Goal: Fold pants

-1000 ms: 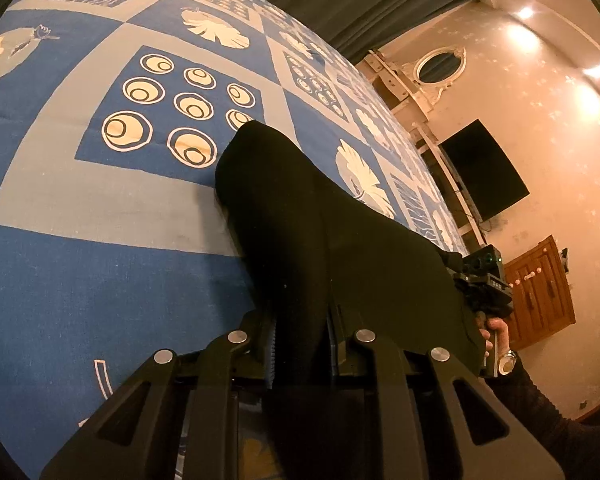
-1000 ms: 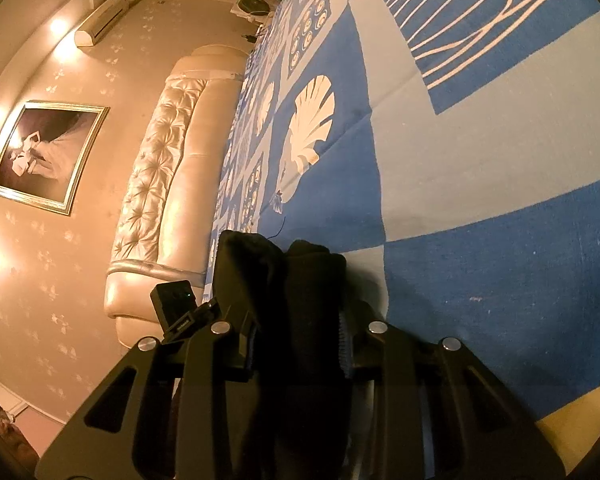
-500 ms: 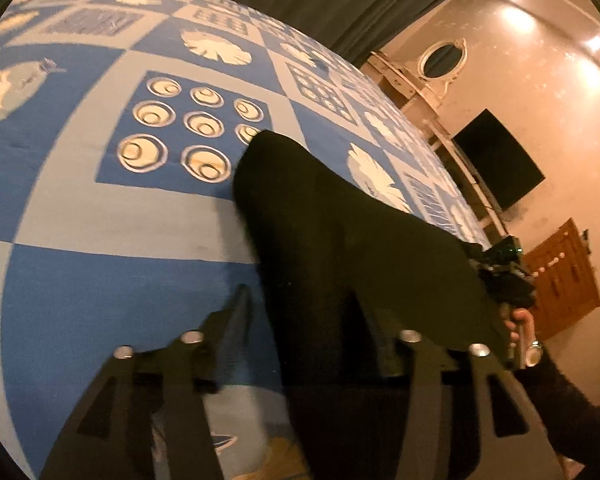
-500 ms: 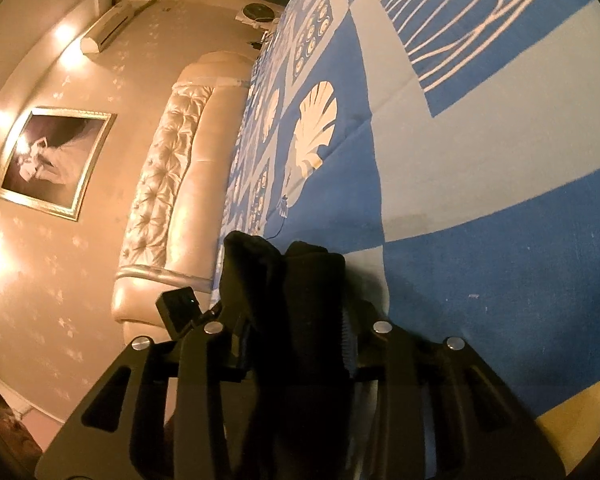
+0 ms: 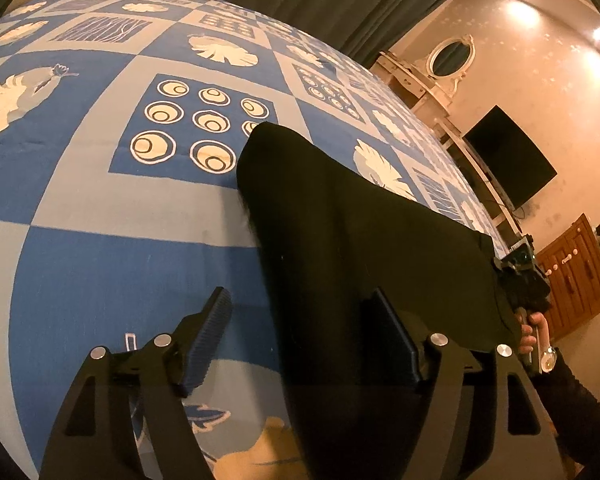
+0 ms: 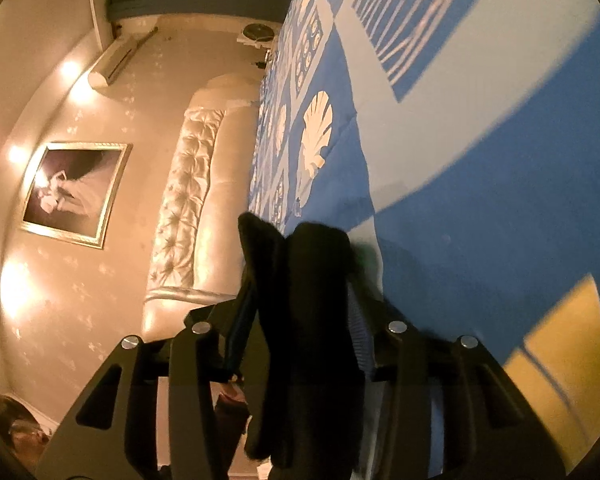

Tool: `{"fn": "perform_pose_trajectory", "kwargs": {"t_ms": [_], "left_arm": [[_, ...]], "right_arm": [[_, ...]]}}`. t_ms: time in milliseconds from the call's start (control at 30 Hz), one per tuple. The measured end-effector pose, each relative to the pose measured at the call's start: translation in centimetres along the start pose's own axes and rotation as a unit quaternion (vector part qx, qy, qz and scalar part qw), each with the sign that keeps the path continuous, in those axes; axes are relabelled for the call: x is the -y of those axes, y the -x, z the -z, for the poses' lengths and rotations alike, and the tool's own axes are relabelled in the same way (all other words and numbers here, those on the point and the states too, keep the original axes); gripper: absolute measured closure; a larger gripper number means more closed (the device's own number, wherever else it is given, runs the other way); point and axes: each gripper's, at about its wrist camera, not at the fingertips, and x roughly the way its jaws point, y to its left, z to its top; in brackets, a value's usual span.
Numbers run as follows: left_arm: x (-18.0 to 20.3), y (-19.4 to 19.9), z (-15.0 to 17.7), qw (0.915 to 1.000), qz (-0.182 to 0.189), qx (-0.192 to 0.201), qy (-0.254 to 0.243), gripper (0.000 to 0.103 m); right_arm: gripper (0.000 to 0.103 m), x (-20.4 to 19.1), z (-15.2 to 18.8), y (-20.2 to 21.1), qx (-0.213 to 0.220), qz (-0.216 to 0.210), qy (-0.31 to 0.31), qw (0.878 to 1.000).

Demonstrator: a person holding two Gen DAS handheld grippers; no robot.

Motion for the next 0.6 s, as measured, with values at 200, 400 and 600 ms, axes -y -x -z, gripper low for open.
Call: {"fn": "perform_pose_trajectory", "kwargs": {"t_ms": [200, 400, 600], "left_arm": [[0.1, 0.5, 0.7, 0.9999, -0.002, 0.003, 0.01, 0.031], [-0.1, 1.3, 1.5, 0.9994, 0.002, 0.011, 0.034, 0.031], [0.1, 2.2, 2.5, 0.9987, -0.001, 0.011, 0.05, 0.031]], "right_arm": [[0.048, -0.7, 2.8, 1.1, -0.004, 0.006, 0.009, 1.0], [0.044, -2.1, 5.1, 1.0, -0.013, 0.048, 0.037, 0.998], [0.045, -3.8, 6.8, -0.1, -0.042, 0.117, 0.083, 0.989]]}}
